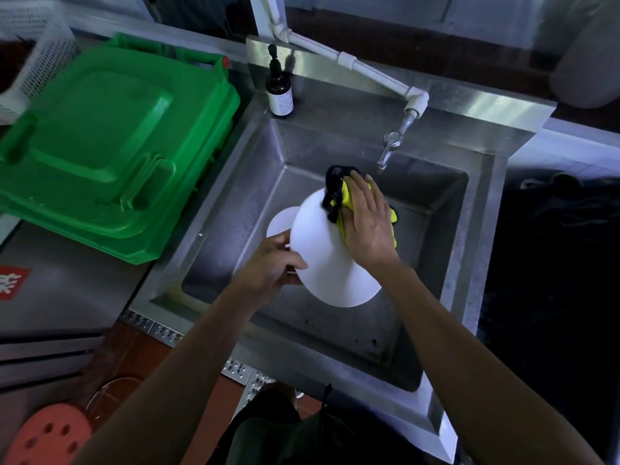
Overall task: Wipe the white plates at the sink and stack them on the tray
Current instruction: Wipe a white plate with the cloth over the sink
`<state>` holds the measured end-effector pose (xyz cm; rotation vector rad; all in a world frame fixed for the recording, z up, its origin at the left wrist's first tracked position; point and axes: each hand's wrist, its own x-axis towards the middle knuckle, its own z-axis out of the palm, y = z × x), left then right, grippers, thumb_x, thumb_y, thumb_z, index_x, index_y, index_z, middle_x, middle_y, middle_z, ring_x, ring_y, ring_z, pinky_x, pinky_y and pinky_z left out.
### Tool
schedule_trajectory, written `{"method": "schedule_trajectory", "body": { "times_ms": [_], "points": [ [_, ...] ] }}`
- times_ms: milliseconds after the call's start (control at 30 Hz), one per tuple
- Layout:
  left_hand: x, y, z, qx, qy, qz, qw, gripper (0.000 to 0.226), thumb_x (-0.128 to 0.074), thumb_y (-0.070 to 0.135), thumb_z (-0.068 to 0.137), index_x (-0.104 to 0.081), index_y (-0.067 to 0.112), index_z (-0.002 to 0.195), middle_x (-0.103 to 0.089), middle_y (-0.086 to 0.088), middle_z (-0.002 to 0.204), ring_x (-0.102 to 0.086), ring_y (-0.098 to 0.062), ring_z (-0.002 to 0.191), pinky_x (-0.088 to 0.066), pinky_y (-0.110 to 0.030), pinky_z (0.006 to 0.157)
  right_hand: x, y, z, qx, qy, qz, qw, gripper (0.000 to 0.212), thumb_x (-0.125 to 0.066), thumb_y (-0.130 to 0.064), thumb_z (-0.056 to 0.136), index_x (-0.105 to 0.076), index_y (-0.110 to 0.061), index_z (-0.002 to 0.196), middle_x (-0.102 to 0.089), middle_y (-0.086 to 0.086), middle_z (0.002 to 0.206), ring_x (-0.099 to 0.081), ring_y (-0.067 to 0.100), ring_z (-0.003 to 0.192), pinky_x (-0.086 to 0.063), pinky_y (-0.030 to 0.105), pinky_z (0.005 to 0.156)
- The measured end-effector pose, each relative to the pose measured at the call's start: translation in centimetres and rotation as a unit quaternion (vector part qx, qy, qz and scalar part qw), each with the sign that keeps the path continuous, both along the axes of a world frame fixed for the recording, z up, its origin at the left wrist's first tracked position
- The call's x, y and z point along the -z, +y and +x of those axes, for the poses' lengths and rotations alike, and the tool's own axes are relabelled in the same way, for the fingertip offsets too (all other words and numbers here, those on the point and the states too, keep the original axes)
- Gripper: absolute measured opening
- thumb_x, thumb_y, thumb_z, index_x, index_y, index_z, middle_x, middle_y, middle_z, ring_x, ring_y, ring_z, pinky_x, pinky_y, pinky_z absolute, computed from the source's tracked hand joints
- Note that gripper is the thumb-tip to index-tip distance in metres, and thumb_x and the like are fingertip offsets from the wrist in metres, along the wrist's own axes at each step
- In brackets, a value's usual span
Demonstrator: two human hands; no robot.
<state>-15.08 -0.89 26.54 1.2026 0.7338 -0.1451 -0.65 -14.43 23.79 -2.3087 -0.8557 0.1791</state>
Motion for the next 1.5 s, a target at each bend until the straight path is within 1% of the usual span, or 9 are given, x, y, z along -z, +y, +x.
{"method": "schedule_trajectory", "body": {
  "times_ms": [200, 333, 433, 567, 733, 1000, 1267, 1367, 1500],
  "points": [
    [0.1, -0.7, 0.3, -0.011, -0.012, -0.009, 1.000, 0.044, -0.061, -0.001, 0.063, -0.078, 0.023, 0.096, -0.073, -0.011, 0.095, -0.070, -0.028, 0.089, -0.059, -0.042, 0.072, -0.6, 1.1, -2.1, -0.081, -0.010, 0.040, 0.996, 0.052, -0.047, -0.012, 0.101, -0.039, -0.012, 0.153, -0.028, 0.004, 0.164, -0.015, 0.027, 0.154, -0.020, 0.053, 0.121],
    [0.0, -0.6, 0.6, -0.027, -0.039, -0.012, 0.999, 0.041, -0.060, -0.006, 0.064, -0.072, 0.011, 0.100, -0.069, -0.014, 0.090, -0.068, -0.029, 0.086, -0.058, -0.039, 0.069, -0.7, 1.1, -3.9, -0.135, 0.014, 0.051, 0.989, 0.057, -0.035, -0.031, 0.098, -0.039, -0.013, 0.152, -0.028, 0.003, 0.164, -0.018, 0.026, 0.154, -0.023, 0.054, 0.120],
    [-0.1, 0.1, 0.5, -0.042, -0.048, -0.011, 0.998, 0.046, -0.060, -0.009, 0.063, -0.068, 0.005, 0.106, -0.065, -0.018, 0.092, -0.065, -0.031, 0.086, -0.059, -0.038, 0.068, -0.2, 0.4, -5.0, -0.151, 0.012, 0.067, 0.986, 0.054, -0.040, -0.024, 0.099, -0.040, -0.010, 0.151, -0.032, 0.006, 0.163, -0.021, 0.027, 0.153, -0.026, 0.054, 0.118],
    [-0.2, 0.3, 0.0, -0.028, -0.059, -0.019, 0.998, 0.047, -0.063, -0.009, 0.064, -0.076, 0.018, 0.099, -0.070, -0.013, 0.087, -0.068, -0.028, 0.081, -0.058, -0.038, 0.068, 0.7, -1.0, -5.9, -0.150, 0.008, 0.083, 0.985, 0.050, -0.050, -0.015, 0.103, -0.041, -0.008, 0.151, -0.032, 0.006, 0.162, -0.019, 0.025, 0.154, -0.026, 0.053, 0.119],
    [0.1, -0.5, -0.7, -0.019, -0.051, -0.036, 0.998, 0.048, -0.061, -0.008, 0.066, -0.072, 0.012, 0.108, -0.066, -0.017, 0.094, -0.066, -0.029, 0.084, -0.059, -0.037, 0.071, 1.3, -0.8, -5.8, -0.155, -0.011, 0.063, 0.986, 0.048, -0.044, -0.021, 0.105, -0.038, -0.012, 0.152, -0.028, 0.005, 0.164, -0.016, 0.025, 0.155, -0.025, 0.055, 0.119],
    [0.0, -0.7, -0.3, -0.058, 0.000, 0.003, 0.998, 0.040, -0.060, -0.002, 0.060, -0.078, 0.020, 0.089, -0.069, -0.007, 0.080, -0.066, -0.026, 0.077, -0.055, -0.033, 0.060, 0.8, 1.7, -2.4, -0.106, -0.038, 0.071, 0.991, 0.049, -0.041, -0.024, 0.106, -0.035, -0.015, 0.153, -0.024, 0.003, 0.166, -0.011, 0.024, 0.155, -0.019, 0.052, 0.122],
    [-0.2, -1.3, -0.6, -0.159, -0.009, 0.034, 0.987, 0.053, -0.060, 0.001, 0.057, -0.070, 0.002, 0.109, -0.069, -0.017, 0.101, -0.064, -0.035, 0.094, -0.054, -0.036, 0.064, 0.8, 1.2, 0.6, -0.017, -0.021, 0.036, 0.999, 0.050, -0.041, -0.023, 0.107, -0.034, -0.010, 0.154, -0.024, 0.007, 0.165, -0.015, 0.029, 0.154, -0.019, 0.051, 0.122],
    [-0.5, -1.6, -0.1, -0.184, -0.017, 0.041, 0.982, 0.051, -0.058, 0.000, 0.056, -0.072, 0.006, 0.105, -0.071, -0.015, 0.100, -0.065, -0.036, 0.094, -0.054, -0.039, 0.067, 1.5, 0.3, 0.4, 0.015, 0.000, 0.028, 0.999, 0.051, -0.040, -0.023, 0.107, -0.031, -0.011, 0.156, -0.022, 0.006, 0.166, -0.013, 0.028, 0.155, -0.016, 0.048, 0.123],
    [-0.6, -1.8, 0.6, -0.227, -0.026, 0.034, 0.973, 0.054, -0.056, -0.001, 0.055, -0.073, 0.011, 0.106, -0.073, -0.013, 0.106, -0.067, -0.036, 0.099, -0.056, -0.036, 0.062, 2.8, -0.7, -0.9, 0.066, 0.061, 0.019, 0.996, 0.052, -0.038, -0.026, 0.108, -0.027, -0.014, 0.157, -0.019, 0.004, 0.167, -0.010, 0.026, 0.155, -0.012, 0.046, 0.125]
  ]
}}
